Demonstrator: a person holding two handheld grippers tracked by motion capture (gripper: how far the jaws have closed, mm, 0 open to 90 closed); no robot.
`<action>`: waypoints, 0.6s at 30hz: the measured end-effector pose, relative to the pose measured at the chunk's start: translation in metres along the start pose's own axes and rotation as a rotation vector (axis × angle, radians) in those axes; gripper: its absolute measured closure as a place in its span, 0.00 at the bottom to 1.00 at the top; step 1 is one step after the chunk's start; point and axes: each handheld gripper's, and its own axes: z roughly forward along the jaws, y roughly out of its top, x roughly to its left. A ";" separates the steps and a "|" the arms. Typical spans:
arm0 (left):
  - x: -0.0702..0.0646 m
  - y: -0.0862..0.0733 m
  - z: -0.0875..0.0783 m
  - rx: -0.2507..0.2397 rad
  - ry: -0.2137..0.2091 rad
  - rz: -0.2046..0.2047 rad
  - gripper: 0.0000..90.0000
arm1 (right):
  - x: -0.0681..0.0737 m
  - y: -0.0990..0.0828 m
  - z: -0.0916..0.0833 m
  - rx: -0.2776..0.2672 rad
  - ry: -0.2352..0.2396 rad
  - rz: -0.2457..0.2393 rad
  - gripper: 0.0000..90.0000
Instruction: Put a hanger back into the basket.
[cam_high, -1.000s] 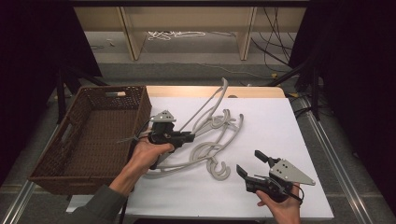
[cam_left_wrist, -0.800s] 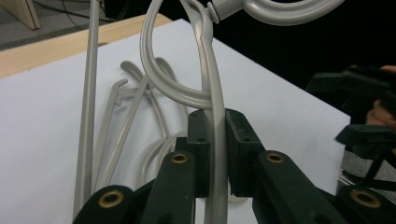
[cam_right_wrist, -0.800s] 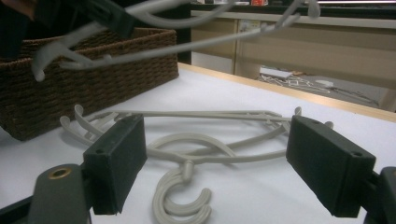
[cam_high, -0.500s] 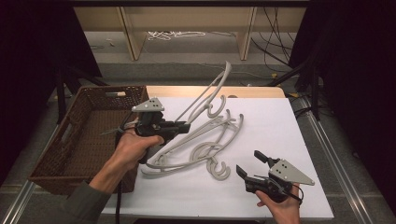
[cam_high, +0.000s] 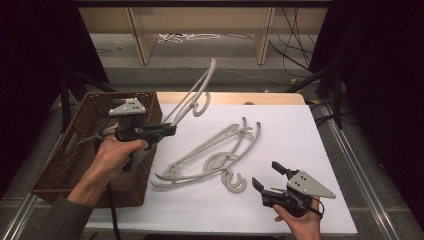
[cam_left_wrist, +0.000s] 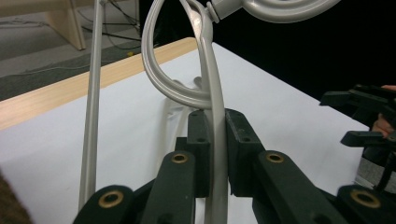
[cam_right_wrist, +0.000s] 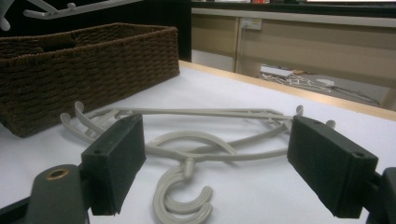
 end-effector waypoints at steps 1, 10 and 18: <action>0.004 -0.002 -0.003 -0.006 0.004 -0.002 0.90 | 0.000 0.000 0.000 -0.001 -0.005 -0.004 0.22; 0.032 -0.013 -0.039 -0.031 0.086 -0.035 0.90 | 0.002 -0.002 0.004 0.011 0.005 -0.006 0.22; 0.053 -0.029 -0.063 -0.016 0.150 -0.030 0.90 | 0.002 -0.002 0.004 0.023 0.005 -0.011 0.22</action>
